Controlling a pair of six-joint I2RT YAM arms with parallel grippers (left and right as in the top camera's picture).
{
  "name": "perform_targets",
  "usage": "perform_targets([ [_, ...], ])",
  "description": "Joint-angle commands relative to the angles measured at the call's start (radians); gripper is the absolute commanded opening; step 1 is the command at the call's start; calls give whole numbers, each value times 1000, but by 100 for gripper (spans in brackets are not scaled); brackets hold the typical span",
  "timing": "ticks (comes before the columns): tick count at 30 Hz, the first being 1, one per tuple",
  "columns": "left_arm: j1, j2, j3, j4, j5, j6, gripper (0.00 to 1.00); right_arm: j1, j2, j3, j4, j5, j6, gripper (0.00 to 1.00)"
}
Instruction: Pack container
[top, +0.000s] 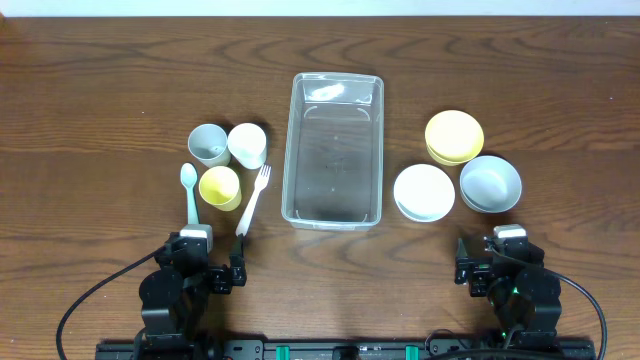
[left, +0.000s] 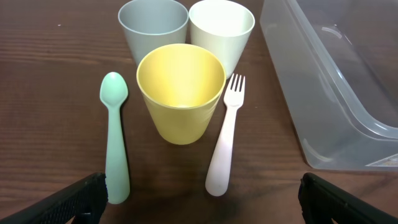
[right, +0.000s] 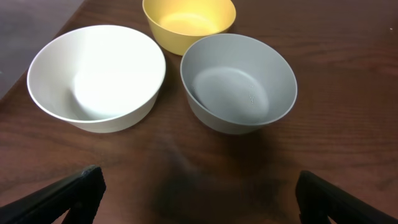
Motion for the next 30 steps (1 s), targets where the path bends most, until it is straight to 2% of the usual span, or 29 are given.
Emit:
perform_targets([
  [1, -3, -9, -13, 5, 13, -1, 98, -10, -9, -8, -1, 6, 11, 99],
  [18, -3, -9, -13, 5, 13, -1, 98, -10, -9, -8, 16, -13, 12, 99],
  [26, -3, -9, -13, 5, 13, -1, 98, -10, -9, -8, 71, -190, 13, 99],
  [30, -3, -9, -13, 5, 13, -1, 98, -10, -9, -8, 130, -369, 95, 99],
])
